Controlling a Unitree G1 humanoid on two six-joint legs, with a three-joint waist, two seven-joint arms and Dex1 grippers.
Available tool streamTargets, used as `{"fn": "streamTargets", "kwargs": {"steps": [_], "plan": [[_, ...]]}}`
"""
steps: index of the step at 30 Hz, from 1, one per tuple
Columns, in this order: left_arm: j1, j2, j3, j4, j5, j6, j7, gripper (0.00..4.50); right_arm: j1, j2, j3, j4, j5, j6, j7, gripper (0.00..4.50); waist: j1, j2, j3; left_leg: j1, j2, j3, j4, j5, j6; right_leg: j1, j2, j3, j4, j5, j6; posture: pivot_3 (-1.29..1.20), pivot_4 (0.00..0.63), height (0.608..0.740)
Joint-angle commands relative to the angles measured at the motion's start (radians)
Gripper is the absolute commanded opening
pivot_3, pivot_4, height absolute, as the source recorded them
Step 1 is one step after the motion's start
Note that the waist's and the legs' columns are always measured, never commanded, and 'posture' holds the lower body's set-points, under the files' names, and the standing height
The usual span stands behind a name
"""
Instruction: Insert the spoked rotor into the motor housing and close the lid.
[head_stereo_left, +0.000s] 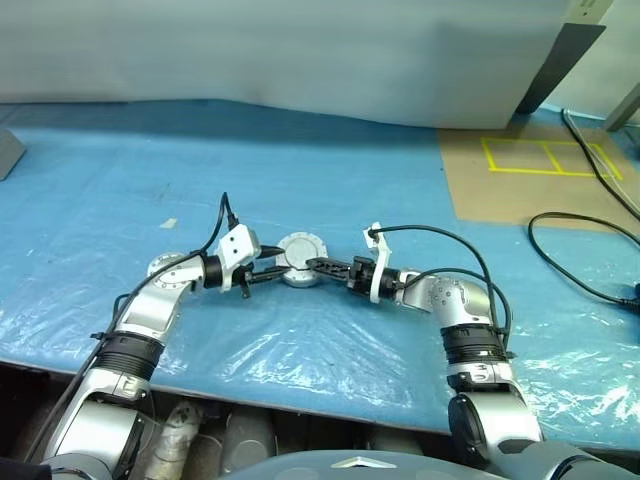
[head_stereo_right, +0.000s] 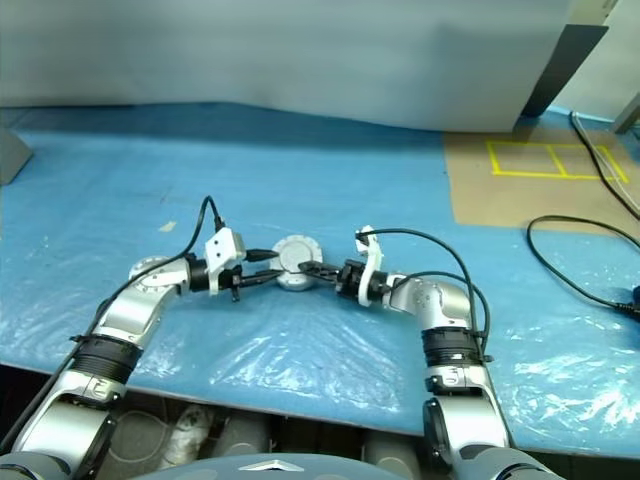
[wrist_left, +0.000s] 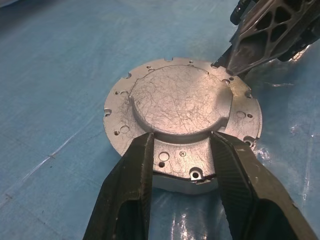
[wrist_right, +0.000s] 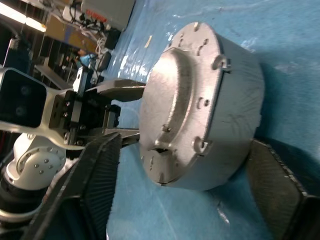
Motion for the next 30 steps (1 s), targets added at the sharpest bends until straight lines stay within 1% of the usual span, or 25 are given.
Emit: {"fn": "streamTargets", "kwargs": {"steps": [1,6,14,15,18,21,24,26,30], "plan": [[0.008,-0.001,-0.027,0.029,0.040,0.011,0.008,1.83,0.018,0.044,0.011,-0.004,0.032,0.013,-0.008,2.44,0.000,0.000,0.000,0.000,0.000,0.000,0.000,0.000,0.000,0.000,0.000,0.000,0.000,0.000,0.000,0.00,0.150,0.740],[0.001,-0.003,-0.026,0.039,0.042,0.006,0.008,1.83,0.044,0.066,0.044,-0.056,0.051,0.030,-0.003,1.18,0.000,0.000,0.000,0.000,0.000,0.000,-0.001,0.000,0.000,0.000,0.000,0.000,0.000,0.000,0.000,0.00,0.150,0.740],[0.000,-0.005,-0.015,0.028,0.034,0.014,-0.003,1.83,0.043,0.081,0.058,-0.072,0.039,0.030,-0.018,1.15,0.000,0.000,0.000,0.000,0.000,0.000,-0.002,0.000,0.000,-0.001,0.000,0.000,-0.001,0.000,0.000,0.00,0.150,0.740],[0.002,-0.007,-0.003,-0.002,0.003,0.033,-0.017,1.83,0.039,0.083,0.051,-0.061,0.036,0.027,-0.027,1.15,-0.001,0.000,0.000,0.000,0.000,0.000,-0.002,0.000,0.000,-0.001,0.000,0.000,-0.001,0.000,0.000,0.00,0.150,0.740],[-0.029,-0.004,0.075,-0.101,-0.141,0.186,-0.050,1.83,0.039,0.085,0.044,-0.048,0.027,0.026,-0.046,1.15,-0.002,0.000,0.000,-0.001,0.000,0.001,-0.002,0.000,0.000,-0.002,0.000,0.000,-0.001,0.000,0.000,0.00,0.150,0.740],[-0.056,0.028,0.141,-0.184,-0.253,0.334,-0.079,1.83,0.043,0.088,0.031,-0.038,0.020,0.022,-0.069,1.15,-0.005,-0.002,0.001,-0.006,0.000,0.002,-0.002,0.000,0.000,-0.007,0.001,0.000,0.000,0.000,-0.001,0.00,0.150,0.740],[-0.050,0.069,0.172,-0.231,-0.311,0.419,-0.106,1.83,0.044,0.091,0.014,-0.030,0.026,0.020,-0.080,1.15,-0.012,-0.002,0.001,-0.007,0.000,0.002,-0.002,0.000,-0.001,-0.008,0.002,0.000,0.000,-0.001,-0.002,0.00,0.150,0.740],[-0.042,0.093,0.183,-0.244,-0.328,0.445,-0.116,1.83,0.043,0.095,0.001,-0.028,0.034,0.024,-0.089,1.15,-0.024,-0.002,0.001,-0.007,-0.001,0.002,-0.003,0.000,-0.001,-0.008,0.002,0.000,0.000,0.000,-0.001,0.00,0.150,0.740],[-0.045,0.108,0.219,-0.245,-0.370,0.502,-0.097,1.83,0.037,0.106,-0.039,-0.040,0.081,0.055,-0.105,1.15,-0.026,-0.002,0.001,-0.006,-0.001,0.002,-0.006,-0.001,-0.003,-0.008,0.003,-0.001,-0.001,0.001,0.001,0.00,0.150,0.740]]}}
